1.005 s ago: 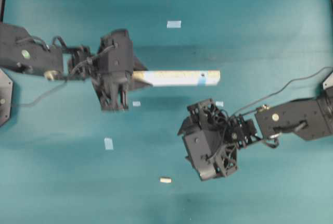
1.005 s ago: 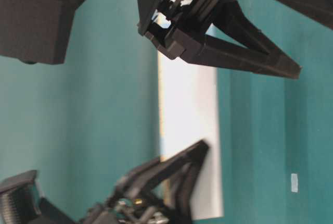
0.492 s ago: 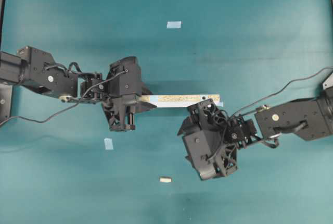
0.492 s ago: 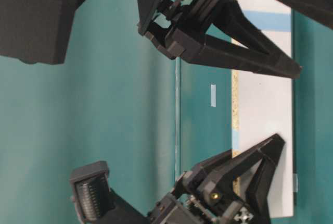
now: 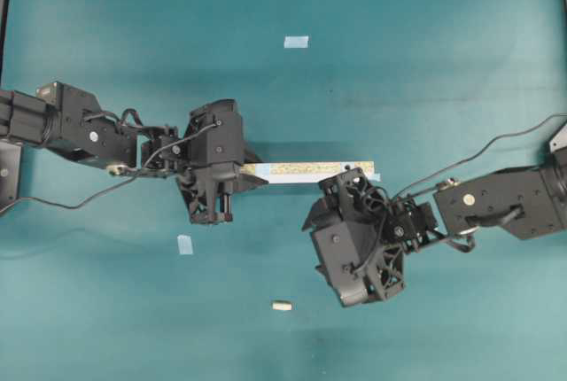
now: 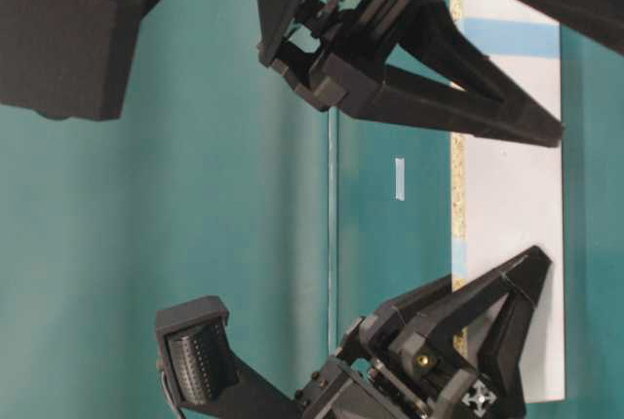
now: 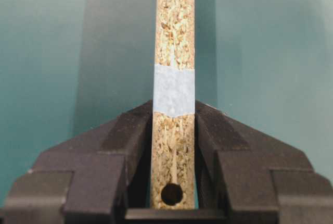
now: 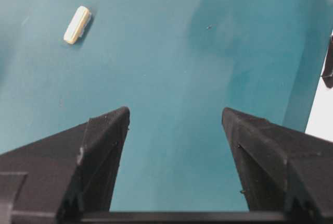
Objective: Move the wooden board into place and insert the rod into its hole.
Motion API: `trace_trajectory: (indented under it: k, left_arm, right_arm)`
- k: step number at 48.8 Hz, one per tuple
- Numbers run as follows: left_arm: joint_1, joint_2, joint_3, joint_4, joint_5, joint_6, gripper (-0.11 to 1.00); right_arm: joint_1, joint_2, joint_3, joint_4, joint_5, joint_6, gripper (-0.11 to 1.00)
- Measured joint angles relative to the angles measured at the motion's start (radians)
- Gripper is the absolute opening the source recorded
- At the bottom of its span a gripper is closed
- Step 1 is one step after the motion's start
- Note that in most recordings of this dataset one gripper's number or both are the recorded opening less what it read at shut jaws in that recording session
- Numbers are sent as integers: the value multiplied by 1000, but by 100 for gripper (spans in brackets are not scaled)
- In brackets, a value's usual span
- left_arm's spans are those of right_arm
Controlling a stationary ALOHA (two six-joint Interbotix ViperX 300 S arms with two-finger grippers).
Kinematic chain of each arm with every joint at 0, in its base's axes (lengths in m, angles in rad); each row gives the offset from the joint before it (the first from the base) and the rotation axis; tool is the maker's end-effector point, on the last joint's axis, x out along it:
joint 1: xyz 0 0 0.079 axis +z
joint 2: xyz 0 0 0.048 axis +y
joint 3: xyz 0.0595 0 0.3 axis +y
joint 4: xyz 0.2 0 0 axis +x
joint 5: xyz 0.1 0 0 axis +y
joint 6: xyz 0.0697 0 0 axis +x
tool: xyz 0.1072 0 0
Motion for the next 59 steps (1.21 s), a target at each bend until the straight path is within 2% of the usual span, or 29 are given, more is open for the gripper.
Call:
trace_trajectory:
  k: [19,35,37,43,46,54,59]
  left_arm:
    - [-2,-3,-6,0,8,0,21]
    - [-3,-28,-14,0,69,-2,22]
    - [-5,-31,-17,0,71,-2,31]
    - [-5,-43,-32,0,72,-2,68]
    - [-5,-48,-40,2,72,-2,80]
    - [-5,-74,-41,2,75,-2,76]
    - [-5,-107,-26,0,98,0,76]
  right_arm:
    - [0,0,0,0,2,0,80]
    - [0,0,0,0,0,0,80]
    - [0,0,0,0,0,0,80]
    - [0,0,2,-2,0,0,80]
    - [0,0,0,-2,2,0,80]
    - [6,0,-23,0,3,12,80]
    - [17,0,-55,5,25,58,80]
